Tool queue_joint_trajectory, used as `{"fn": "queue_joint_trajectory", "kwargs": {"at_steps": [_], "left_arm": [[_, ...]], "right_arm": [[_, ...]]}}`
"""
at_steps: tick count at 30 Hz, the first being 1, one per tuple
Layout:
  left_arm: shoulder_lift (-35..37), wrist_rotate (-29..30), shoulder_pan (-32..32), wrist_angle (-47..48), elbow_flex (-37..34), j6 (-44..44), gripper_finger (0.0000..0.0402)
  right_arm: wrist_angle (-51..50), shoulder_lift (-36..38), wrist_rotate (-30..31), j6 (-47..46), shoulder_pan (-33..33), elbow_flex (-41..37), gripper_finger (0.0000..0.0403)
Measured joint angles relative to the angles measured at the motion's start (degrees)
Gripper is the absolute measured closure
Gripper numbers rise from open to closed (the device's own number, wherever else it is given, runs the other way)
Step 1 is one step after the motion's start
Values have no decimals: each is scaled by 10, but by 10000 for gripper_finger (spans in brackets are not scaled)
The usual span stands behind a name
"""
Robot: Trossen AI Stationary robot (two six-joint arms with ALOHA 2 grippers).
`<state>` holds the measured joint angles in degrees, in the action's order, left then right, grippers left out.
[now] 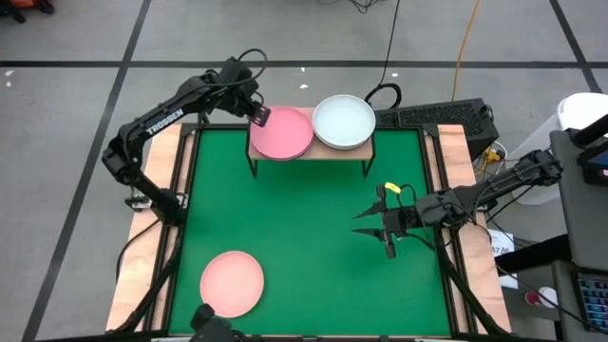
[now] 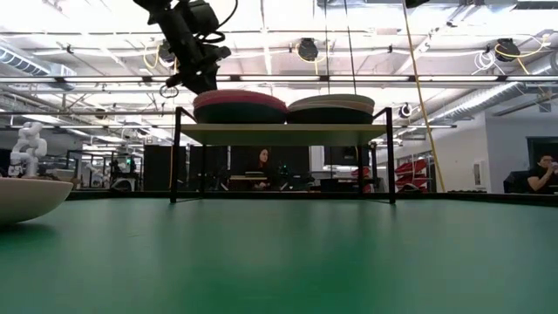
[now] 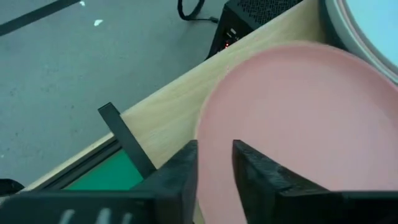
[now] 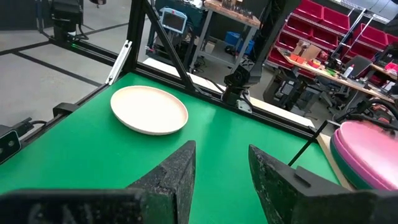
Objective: Place and stack plates onto a shelf
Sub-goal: Stack the light pink plate on top the pink plate on the shelf, then stack the light orange plate on top of the light pink plate on the shelf
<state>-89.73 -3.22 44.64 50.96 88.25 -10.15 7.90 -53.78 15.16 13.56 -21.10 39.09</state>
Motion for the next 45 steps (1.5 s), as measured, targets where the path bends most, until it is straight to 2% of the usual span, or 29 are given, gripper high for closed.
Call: {"fn": "queue_joint_trajectory", "kwargs": {"at_steps": [7, 11, 14, 16, 18, 24, 28, 31, 33, 37, 39, 42, 45], "left_arm": [[24, 0, 0, 2, 3, 11, 240], [68, -21, -5, 10, 4, 16, 234], [111, -30, -33, 46, 4, 32, 234], [136, -20, -74, 76, 5, 38, 234], [152, 14, -134, 118, 5, 25, 234], [161, 155, -373, 228, -4, -97, 234], [159, 220, -515, 218, -76, -162, 234], [159, 226, -591, 192, -160, -247, 234], [159, 215, -631, 134, -221, -302, 234], [158, 129, -683, -36, -332, -363, 234], [158, 107, -698, -96, -372, -393, 234], [158, 98, -709, -121, -407, -428, 234], [159, 65, -711, -121, -435, -451, 234]], "right_arm": [[-1, 0, 0, 2, 0, 0, 273], [-4, 0, 1, 2, 0, -4, 273], [5, 0, 17, 6, 0, -16, 273], [7, 0, 32, 7, 0, -21, 273], [9, 0, 45, 8, 0, -21, 273], [22, 0, 43, 7, 0, -21, 273], [26, 0, 43, 4, 0, -21, 273], [26, 0, 43, -7, 0, -21, 273], [26, 0, 43, -9, 0, -21, 273], [34, 0, 43, -2, 0, -21, 273], [44, 0, 43, 7, 0, -21, 273], [50, 0, 43, 18, 0, -21, 273], [58, 0, 43, 21, 0, -21, 273]]}}
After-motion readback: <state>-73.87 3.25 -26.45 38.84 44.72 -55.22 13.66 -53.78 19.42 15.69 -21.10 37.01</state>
